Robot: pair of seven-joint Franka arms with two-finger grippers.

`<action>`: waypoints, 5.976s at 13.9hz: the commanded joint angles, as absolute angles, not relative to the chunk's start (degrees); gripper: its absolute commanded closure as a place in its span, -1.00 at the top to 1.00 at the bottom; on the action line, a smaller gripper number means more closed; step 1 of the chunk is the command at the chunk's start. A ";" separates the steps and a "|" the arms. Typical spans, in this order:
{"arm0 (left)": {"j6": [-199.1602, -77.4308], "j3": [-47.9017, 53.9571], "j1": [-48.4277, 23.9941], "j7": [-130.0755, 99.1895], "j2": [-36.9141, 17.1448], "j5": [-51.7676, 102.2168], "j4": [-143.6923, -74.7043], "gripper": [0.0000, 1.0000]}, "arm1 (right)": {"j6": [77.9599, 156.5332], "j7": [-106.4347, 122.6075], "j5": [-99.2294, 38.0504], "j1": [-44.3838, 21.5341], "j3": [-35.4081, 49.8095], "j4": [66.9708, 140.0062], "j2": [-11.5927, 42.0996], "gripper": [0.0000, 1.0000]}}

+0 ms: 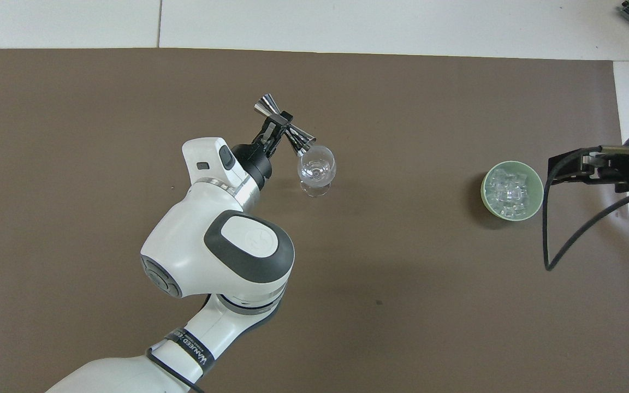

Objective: Pour wine and add ice with both arms
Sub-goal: 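Tilt the jigger with the left gripper to pour into the glass, then carry the jigger with the left gripper back toward its starting spot, then lower the right gripper onto the green ice cup and grasp it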

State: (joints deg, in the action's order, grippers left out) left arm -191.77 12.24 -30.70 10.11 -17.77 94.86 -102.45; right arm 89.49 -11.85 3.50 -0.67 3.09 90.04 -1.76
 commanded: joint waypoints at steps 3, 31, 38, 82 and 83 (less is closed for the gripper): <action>-191.86 12.66 -30.32 9.93 -15.74 100.35 -103.01 -1.00 | 89.03 -10.28 3.25 -0.26 3.25 91.32 -3.08 1.00; -150.32 12.22 -2.83 -51.59 1.14 103.54 -125.23 -1.00 | 89.03 -10.28 3.16 -0.26 3.25 91.32 -3.08 1.00; -135.90 12.13 10.00 -51.94 2.90 103.27 -132.88 -1.00 | 89.03 -10.28 3.25 -0.26 3.25 91.32 -3.08 1.00; -122.26 12.22 25.05 -40.69 -11.51 98.96 -136.41 -1.00 | 143.88 3.08 2.90 8.09 3.08 128.14 5.98 -0.11; -122.17 12.22 24.96 -40.69 -11.51 98.96 -136.49 -1.00 | 143.88 3.16 2.90 8.09 3.08 128.23 5.98 -0.12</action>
State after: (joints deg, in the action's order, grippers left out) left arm -123.51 12.68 25.39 -41.41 -11.85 99.23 -135.73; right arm 142.57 1.21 3.44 7.06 2.46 126.80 6.64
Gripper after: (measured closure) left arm 0.784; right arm 0.559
